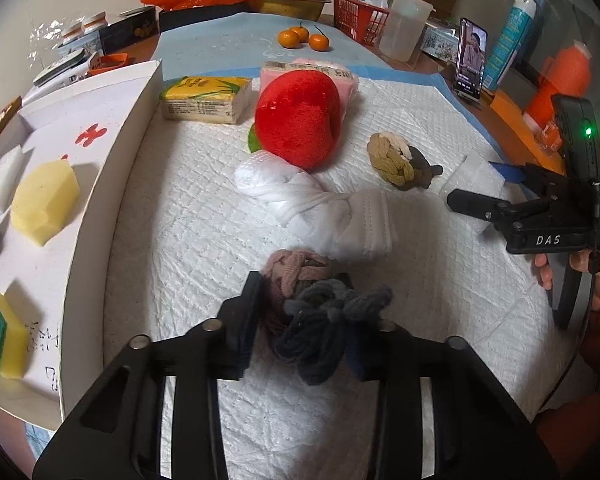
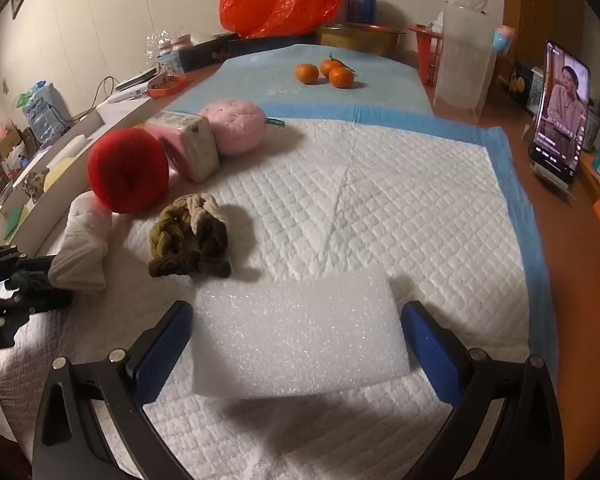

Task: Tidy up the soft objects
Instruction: 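Move the left tool to the dark knotted cloth while the right tool approaches the white foam sheet, then grasp the dark knotted cloth with the left tool while the right tool grasps the white foam sheet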

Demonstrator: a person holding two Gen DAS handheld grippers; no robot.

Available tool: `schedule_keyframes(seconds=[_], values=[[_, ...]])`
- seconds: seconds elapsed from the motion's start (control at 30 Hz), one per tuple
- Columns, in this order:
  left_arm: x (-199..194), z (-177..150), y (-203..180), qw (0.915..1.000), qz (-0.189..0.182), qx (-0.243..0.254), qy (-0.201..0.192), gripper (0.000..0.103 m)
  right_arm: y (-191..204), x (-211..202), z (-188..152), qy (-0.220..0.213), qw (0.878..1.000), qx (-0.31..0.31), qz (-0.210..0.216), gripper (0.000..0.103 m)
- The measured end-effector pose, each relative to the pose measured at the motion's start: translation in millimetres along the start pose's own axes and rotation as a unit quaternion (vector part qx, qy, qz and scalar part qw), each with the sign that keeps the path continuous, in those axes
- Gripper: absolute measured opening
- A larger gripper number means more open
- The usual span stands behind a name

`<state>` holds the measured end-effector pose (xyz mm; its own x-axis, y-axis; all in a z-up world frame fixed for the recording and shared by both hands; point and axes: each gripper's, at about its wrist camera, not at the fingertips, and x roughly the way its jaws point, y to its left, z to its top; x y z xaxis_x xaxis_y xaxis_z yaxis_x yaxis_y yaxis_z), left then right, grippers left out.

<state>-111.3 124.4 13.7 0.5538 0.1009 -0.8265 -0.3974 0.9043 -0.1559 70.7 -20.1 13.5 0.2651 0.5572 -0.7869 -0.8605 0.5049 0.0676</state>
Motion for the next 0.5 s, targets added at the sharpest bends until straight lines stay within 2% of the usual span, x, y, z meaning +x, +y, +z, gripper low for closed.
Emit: schedule_keyframes(seconds=[0.03, 0.1, 0.13, 0.3, 0.5], values=[[-1.2, -0.6, 1.9, 1.0000, -0.002, -0.004, -0.002, 0.032, 0.7, 0.2, -0.4, 0.003, 1.000, -0.003, -0.007, 0.103], [-4.7, -2.1, 3.9, 0.9999, -0.002, -0.008, -0.007, 0.031, 0.5, -0.9, -0.6, 0.002, 1.000, 0.003, -0.020, 0.089], [-6.7, -2.5, 4.1, 0.9999, -0.001, -0.009, -0.009, 0.031, 0.5, -3.5, -0.5, -0.003, 1.000, 0.003, -0.028, 0.090], [-24.2, -1.0, 6.6, 0.9995, -0.003, -0.015, -0.029, 0.031, 0.9, -22.6, 5.2, -0.027, 0.999, 0.020, -0.019, 0.090], [-65.7, 13.5, 5.8, 0.9964, -0.009, -0.012, -0.084, 0.031, 10.3, -75.7, 26.4, -0.105, 0.993, 0.046, 0.002, 0.090]])
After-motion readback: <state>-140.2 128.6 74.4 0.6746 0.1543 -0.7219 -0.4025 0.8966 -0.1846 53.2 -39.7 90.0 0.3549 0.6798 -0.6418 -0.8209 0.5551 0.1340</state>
